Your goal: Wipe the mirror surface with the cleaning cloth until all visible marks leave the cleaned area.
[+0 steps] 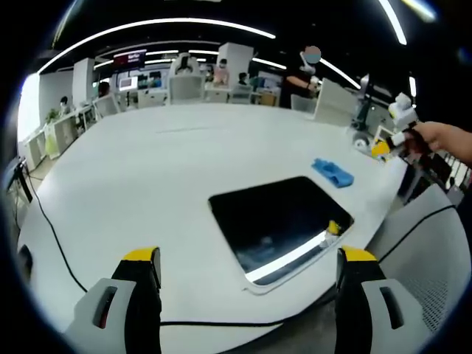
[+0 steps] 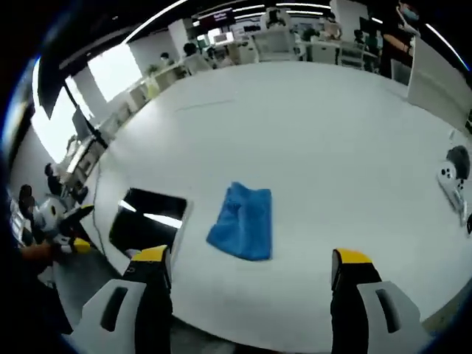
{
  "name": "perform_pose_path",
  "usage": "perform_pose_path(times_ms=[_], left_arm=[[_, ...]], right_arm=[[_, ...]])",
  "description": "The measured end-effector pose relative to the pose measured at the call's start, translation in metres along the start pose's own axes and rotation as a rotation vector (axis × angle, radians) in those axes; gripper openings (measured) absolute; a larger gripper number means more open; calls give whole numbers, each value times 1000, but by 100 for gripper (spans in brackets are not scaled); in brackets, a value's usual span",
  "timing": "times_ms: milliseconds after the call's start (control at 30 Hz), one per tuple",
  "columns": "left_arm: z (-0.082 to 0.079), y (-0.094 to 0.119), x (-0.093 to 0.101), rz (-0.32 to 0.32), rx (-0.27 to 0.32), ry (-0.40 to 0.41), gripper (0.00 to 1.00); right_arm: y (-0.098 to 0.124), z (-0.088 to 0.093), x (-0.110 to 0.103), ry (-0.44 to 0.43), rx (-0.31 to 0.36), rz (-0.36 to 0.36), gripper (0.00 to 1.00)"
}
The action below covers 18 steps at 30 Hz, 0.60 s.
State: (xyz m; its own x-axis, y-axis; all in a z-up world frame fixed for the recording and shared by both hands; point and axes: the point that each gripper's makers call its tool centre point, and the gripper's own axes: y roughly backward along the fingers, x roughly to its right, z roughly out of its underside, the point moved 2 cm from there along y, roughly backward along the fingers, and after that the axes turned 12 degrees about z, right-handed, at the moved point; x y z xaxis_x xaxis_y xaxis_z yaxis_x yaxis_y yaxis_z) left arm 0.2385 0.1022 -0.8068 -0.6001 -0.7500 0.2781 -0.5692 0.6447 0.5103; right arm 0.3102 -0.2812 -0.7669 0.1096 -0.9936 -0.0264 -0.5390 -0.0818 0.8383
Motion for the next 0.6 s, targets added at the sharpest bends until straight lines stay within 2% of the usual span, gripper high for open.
perform_pose_path(times_ms=[67,100,167,233,267,333,467,600], left_arm=[[2,0,0,0,-10,3,99],[3,0,-1,-5,-13,9,99],[3,1,-2,-8,-11,19,99],[6,1,-2,-11,-23,30,99],[7,1,-2,-10,-30,32,99],[5,-1,1,13,-25,17,99],[4,-2,3,25,-18,10,99],[3,0,0,10,-2,18,99]], right_arm=[[-2,-8,-15,34,-70,-52,82],[-4,-11,-21,84,-102,-63,79],[-10,-22,-27,141,-87,-57,77],[-13,-24,-31,181,-164,-39,73],[-16,-29,-35,201,-169,-40,71],[-22,-41,-39,215,-137,-32,67],[-35,-48,-36,254,-89,6,59],[-59,-32,-33,237,-86,2,48]])
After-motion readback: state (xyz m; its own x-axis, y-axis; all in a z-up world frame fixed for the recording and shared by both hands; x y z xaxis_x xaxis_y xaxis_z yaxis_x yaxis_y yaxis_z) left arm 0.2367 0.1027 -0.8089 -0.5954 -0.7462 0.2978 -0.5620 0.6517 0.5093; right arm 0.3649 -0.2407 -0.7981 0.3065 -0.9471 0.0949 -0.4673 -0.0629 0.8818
